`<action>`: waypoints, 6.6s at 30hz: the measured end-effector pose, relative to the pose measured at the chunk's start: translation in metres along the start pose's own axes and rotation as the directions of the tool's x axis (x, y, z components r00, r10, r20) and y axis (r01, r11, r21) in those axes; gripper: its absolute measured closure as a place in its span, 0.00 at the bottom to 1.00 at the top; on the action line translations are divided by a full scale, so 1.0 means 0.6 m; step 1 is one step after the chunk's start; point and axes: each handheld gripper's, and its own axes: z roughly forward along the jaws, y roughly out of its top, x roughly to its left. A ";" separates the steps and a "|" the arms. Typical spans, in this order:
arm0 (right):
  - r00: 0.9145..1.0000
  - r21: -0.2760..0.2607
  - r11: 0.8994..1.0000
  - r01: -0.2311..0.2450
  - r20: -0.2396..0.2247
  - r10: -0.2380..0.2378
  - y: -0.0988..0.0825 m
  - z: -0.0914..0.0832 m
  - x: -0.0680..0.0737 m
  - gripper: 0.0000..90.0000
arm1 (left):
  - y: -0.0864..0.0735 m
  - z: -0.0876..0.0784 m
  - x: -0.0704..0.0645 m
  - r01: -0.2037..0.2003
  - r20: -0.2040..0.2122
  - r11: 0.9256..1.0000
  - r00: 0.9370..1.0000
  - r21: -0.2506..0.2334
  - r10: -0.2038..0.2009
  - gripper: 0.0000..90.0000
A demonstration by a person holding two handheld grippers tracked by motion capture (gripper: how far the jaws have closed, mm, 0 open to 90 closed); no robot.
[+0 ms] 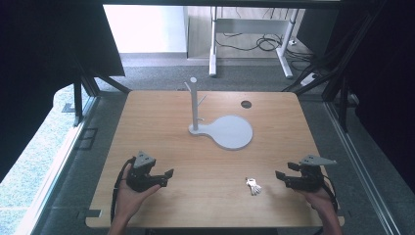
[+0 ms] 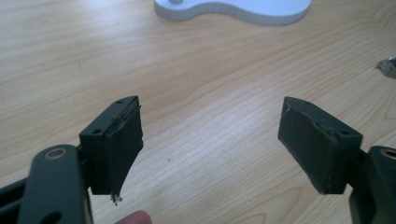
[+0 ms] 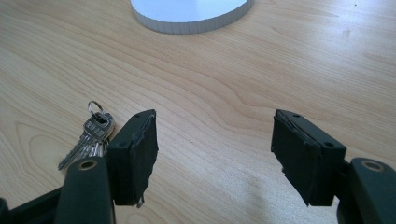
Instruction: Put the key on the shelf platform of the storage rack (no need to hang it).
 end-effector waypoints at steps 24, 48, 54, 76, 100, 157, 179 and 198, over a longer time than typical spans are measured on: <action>0.996 0.005 1.000 0.000 -0.084 0.000 0.014 0.023 0.011 0.46 | -0.002 -0.045 -0.008 0.004 0.135 0.998 0.991 -0.066 0.004 0.28; 0.997 0.041 0.999 0.023 -0.076 -0.020 0.031 -0.005 0.040 0.55 | -0.006 -0.040 -0.019 0.007 0.117 1.000 0.993 0.000 -0.007 0.27; 0.998 0.102 0.995 0.023 -0.064 -0.017 0.038 -0.002 0.048 0.57 | -0.010 -0.024 -0.017 -0.006 0.100 0.999 0.995 0.034 0.002 0.27; 0.989 0.282 0.951 0.127 -0.110 -0.099 0.135 0.022 0.093 0.62 | -0.008 -0.053 -0.005 -0.007 0.102 1.000 0.995 0.017 0.005 0.26; 0.983 0.491 0.855 0.169 -0.148 -0.109 0.130 0.124 0.139 0.72 | -0.011 -0.038 -0.029 -0.063 0.118 0.997 0.991 0.051 0.057 0.26; 0.973 0.578 0.783 0.229 -0.161 -0.166 0.155 0.127 0.134 1.00 | -0.012 -0.051 -0.029 -0.089 0.058 0.996 0.994 0.021 0.087 0.26; 0.978 0.533 0.820 0.209 -0.131 -0.164 0.208 0.079 0.115 1.00 | -0.012 -0.051 -0.026 -0.064 0.086 0.998 0.994 0.008 0.063 0.26; 0.979 0.505 0.839 0.205 -0.124 -0.164 0.252 0.079 0.103 1.00 | -0.013 -0.051 -0.022 -0.035 0.113 0.999 0.993 0.013 0.033 0.27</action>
